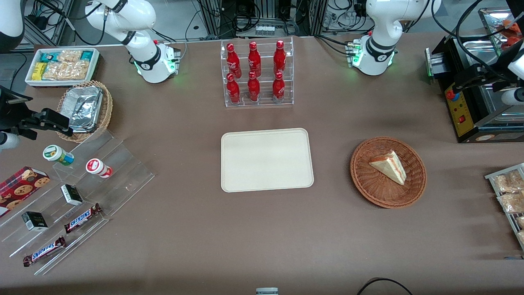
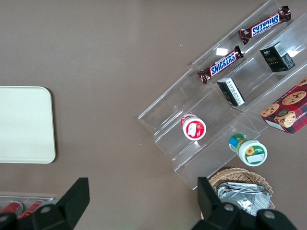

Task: Place sandwich from basket to tray
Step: 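Move the left gripper over the wicker basket above the wrapped sandwich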

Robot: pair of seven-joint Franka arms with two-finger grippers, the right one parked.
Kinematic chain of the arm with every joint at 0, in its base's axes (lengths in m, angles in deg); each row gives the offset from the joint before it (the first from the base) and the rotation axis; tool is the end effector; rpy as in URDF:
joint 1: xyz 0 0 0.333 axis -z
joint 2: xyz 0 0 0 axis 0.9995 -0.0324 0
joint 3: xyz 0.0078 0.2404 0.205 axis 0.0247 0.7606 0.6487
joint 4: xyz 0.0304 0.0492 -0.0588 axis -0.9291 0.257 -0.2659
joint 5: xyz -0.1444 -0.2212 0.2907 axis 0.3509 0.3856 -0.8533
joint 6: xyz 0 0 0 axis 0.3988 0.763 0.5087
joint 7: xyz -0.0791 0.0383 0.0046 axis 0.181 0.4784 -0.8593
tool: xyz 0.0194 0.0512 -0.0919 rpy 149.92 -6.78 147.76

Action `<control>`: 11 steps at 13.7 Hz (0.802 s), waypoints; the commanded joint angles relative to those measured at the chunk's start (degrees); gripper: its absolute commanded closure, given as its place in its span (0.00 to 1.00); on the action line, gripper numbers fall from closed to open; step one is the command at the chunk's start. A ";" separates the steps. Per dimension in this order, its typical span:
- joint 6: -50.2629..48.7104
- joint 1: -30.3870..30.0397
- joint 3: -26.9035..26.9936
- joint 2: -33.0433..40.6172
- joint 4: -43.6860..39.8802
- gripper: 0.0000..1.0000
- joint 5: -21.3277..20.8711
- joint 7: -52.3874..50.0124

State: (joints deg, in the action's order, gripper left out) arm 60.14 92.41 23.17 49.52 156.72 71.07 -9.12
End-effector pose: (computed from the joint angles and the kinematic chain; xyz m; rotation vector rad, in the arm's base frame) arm 0.5177 -0.0121 0.6677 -3.1095 -0.0095 0.2732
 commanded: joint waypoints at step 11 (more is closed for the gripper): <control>24.50 -1.01 -0.96 -1.90 19.57 0.00 -2.11 -18.39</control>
State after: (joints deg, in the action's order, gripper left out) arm 77.36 92.07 23.03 46.12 169.82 68.89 -21.25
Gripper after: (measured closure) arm 0.000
